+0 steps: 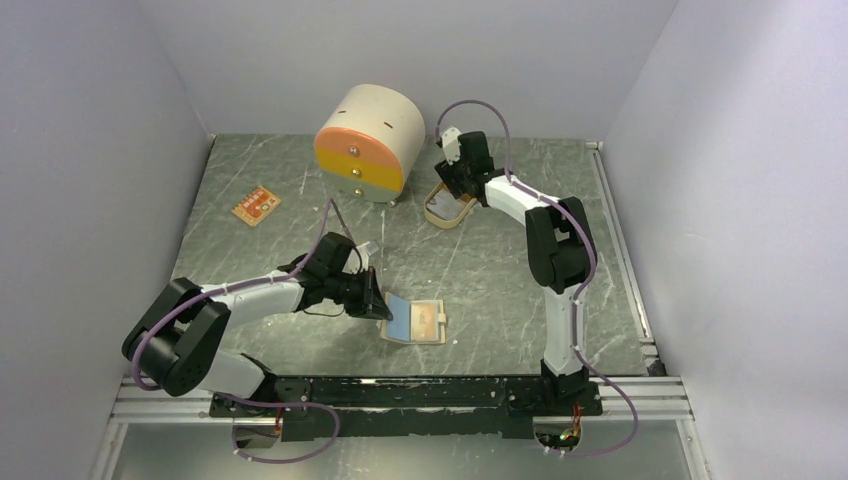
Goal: Put the credit cards into the card holder
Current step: Pick up the credit card from the storage box.
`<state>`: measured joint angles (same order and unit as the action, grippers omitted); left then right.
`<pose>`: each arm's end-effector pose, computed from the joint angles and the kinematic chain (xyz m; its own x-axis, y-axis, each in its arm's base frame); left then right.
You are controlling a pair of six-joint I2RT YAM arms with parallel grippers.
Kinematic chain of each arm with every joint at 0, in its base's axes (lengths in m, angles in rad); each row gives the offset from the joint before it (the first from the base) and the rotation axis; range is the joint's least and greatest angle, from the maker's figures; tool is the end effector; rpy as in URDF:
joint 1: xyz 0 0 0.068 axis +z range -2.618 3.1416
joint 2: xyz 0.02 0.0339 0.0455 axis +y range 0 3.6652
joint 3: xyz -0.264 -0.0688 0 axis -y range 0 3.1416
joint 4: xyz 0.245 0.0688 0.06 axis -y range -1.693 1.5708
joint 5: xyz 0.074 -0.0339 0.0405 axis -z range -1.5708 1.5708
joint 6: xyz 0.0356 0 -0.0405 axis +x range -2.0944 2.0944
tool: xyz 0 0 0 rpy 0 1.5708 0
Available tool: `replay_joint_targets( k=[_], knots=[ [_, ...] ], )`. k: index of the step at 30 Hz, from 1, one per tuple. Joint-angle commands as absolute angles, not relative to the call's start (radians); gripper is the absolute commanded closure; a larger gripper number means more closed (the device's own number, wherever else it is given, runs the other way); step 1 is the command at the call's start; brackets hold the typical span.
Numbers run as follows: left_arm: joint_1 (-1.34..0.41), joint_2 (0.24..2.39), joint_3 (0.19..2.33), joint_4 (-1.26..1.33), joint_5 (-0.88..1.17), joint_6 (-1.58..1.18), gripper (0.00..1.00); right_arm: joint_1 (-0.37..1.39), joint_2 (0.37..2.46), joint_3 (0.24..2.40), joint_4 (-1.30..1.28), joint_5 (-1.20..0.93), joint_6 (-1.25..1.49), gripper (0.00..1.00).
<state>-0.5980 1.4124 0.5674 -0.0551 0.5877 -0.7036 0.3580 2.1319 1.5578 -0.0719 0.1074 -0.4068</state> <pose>0.1957 -0.1572 0.1496 -0.9811 0.0168 -0.1929 0.1556 0.6619 -0.7333 0.4567 0.1668 0.1885 -0.4117 -0.5740 -0.7078 -0.4694 0.7993 -0.3752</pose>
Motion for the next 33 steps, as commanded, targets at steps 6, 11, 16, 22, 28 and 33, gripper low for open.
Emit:
replay_joint_targets(
  k=[6, 11, 16, 22, 28, 33],
  knots=[
    [-0.593, 1.418, 0.578, -0.023, 0.61, -0.703, 0.91, 0.35, 2.185, 1.599, -0.055, 0.149, -0.44, 0.31],
    [-0.594, 1.418, 0.569, -0.015, 0.613, -0.708, 0.91, 0.35, 2.185, 1.604, -0.044, 0.193, -0.439, 0.36],
    [-0.593, 1.411, 0.569, -0.021, 0.608, -0.707, 0.91, 0.349, 2.165, 1.592, -0.024, 0.222, -0.443, 0.45],
    [-0.593, 1.409, 0.565, -0.013, 0.612, -0.711, 0.91, 0.348, 2.132, 1.588, -0.023, 0.215, -0.431, 0.49],
    [-0.593, 1.398, 0.558, -0.015, 0.608, -0.713, 0.91, 0.347, 2.123, 1.598, -0.029, 0.214, -0.436, 0.53],
    [-0.593, 1.405, 0.558, -0.01, 0.614, -0.714, 0.91, 0.342, 2.113, 1.606, -0.04, 0.19, -0.425, 0.57]
  ],
)
